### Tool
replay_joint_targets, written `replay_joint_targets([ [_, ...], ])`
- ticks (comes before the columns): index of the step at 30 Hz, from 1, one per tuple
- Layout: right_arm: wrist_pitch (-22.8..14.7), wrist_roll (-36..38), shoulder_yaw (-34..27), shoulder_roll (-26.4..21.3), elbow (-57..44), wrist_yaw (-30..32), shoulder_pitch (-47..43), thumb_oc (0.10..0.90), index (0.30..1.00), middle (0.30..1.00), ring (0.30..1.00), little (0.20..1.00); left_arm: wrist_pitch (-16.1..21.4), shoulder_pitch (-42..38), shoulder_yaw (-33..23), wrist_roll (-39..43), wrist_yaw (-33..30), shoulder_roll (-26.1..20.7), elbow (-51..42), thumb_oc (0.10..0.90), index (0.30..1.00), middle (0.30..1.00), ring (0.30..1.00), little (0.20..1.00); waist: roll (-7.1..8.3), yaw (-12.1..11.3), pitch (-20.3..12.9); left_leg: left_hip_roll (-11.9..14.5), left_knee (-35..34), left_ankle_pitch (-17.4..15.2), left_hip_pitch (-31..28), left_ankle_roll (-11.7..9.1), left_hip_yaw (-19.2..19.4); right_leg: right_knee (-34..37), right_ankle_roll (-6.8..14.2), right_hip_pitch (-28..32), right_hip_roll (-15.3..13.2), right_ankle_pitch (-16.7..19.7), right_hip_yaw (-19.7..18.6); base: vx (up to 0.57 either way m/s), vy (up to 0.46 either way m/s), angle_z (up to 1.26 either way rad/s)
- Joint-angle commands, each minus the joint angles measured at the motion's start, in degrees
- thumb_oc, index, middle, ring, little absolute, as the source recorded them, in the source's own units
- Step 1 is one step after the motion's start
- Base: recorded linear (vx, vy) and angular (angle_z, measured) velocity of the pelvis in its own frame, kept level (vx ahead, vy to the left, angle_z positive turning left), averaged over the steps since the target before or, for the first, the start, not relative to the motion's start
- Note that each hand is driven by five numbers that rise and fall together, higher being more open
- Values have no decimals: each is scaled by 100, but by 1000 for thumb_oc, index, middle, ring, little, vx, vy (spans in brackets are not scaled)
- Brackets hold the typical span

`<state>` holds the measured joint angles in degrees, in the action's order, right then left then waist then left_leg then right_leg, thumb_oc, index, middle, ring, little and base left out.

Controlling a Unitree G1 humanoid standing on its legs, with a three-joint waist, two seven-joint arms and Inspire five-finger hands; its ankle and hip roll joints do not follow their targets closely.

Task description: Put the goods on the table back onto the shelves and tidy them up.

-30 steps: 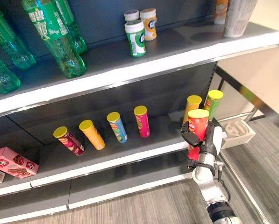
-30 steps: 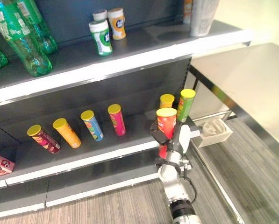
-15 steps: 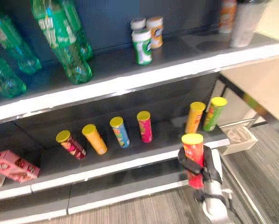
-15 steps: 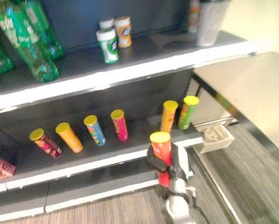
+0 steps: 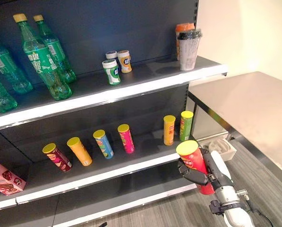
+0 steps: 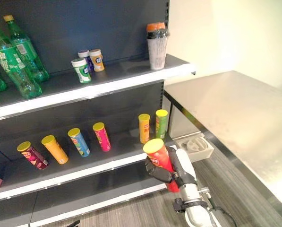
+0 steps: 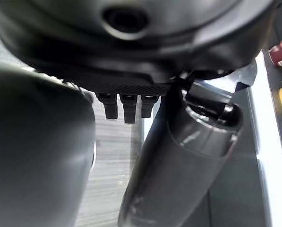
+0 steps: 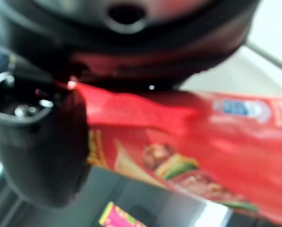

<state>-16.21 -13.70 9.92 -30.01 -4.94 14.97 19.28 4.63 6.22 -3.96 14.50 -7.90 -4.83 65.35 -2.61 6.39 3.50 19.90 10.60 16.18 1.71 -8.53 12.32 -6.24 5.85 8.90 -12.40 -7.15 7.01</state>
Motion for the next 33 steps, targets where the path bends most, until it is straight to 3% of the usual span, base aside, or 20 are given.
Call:
replay_joint_targets([
  [1,-725,62,-3,451,-800,22,-804,400,300,300,300,300,37,-96,-105,27,-32,-149,282,800,900,900,900,900,333,4,316,-674,-22,-1418,-342,504,211,731,-466,262,583,553,-145,-87,-83,-60],
  [4,-662,74,63,464,-803,-35,-811,400,300,300,300,300,20,-96,-102,69,24,-81,502,800,900,900,900,900,309,29,334,-902,144,-1505,-155,542,711,838,-467,282,656,591,-183,-20,14,3],
  [6,-655,69,63,451,-831,-51,-802,400,300,300,300,300,27,-82,-84,49,46,-89,567,800,900,900,900,900,287,21,343,-995,1,-1531,-236,559,718,850,-454,283,680,600,-221,30,67,6],
  [8,-632,8,137,424,-837,-74,-786,400,300,300,300,300,5,-163,-33,-57,3,-94,789,800,900,900,900,900,240,69,299,-1139,-592,-1563,-642,549,637,754,-400,245,706,575,-249,47,130,-27],
  [14,-591,33,102,409,-861,-97,-622,400,300,300,300,300,8,-278,62,-118,-41,-103,810,800,900,900,900,900,188,90,207,-1242,-1286,-1516,-1023,557,650,775,-283,262,610,592,-175,20,92,9],
  [21,-630,-68,229,422,-749,-86,-644,400,300,300,300,300,22,-227,139,-172,-68,-101,990,800,900,900,900,900,102,92,88,-1335,-1560,-1572,-1153,566,709,802,-157,195,490,695,-68,14,86,7],
  [24,-603,-260,460,369,-616,-159,-881,400,300,300,300,300,12,-336,161,-181,-43,-161,1065,800,900,900,900,900,-41,114,264,-1410,-1560,-1745,-1226,682,764,-518,50,-360,300,759,27,-36,143,-6],
  [25,-606,-264,467,372,-607,-154,-895,400,300,300,300,300,13,-344,153,-182,-42,-162,1068,800,900,900,900,900,-28,104,260,-1428,-1560,-1746,-1215,690,777,-603,57,-419,278,718,1,-89,126,-16],
  [26,-580,-313,617,402,-548,-151,-1022,400,300,300,300,300,12,-425,170,-183,-96,-228,1059,800,900,900,900,900,-81,142,434,-1400,-1560,-1768,-1286,725,737,-1443,207,-776,156,1018,4,-75,66,-16],
  [28,-587,-327,673,468,-518,-136,-1046,400,300,300,300,300,25,-457,225,-229,-106,-257,1063,800,900,900,900,900,-131,176,479,-1388,-1560,-1800,-1305,734,709,-1922,204,-996,88,1034,-21,-18,66,-18],
  [30,-596,-307,681,507,-411,-116,-988,400,300,300,300,300,33,-440,247,-255,-65,-289,1055,800,900,900,900,900,-82,204,422,-1431,-1560,-1898,-1323,678,655,-1403,95,-1109,-17,982,38,85,-53,-1],
  [33,-601,-293,648,475,-381,-76,-984,400,300,300,300,300,-6,-469,412,-338,-11,-327,1107,800,900,900,900,900,41,349,370,-1507,-1560,-1967,-1335,630,435,-362,58,-1249,231,1209,-294,95,-103,3],
])
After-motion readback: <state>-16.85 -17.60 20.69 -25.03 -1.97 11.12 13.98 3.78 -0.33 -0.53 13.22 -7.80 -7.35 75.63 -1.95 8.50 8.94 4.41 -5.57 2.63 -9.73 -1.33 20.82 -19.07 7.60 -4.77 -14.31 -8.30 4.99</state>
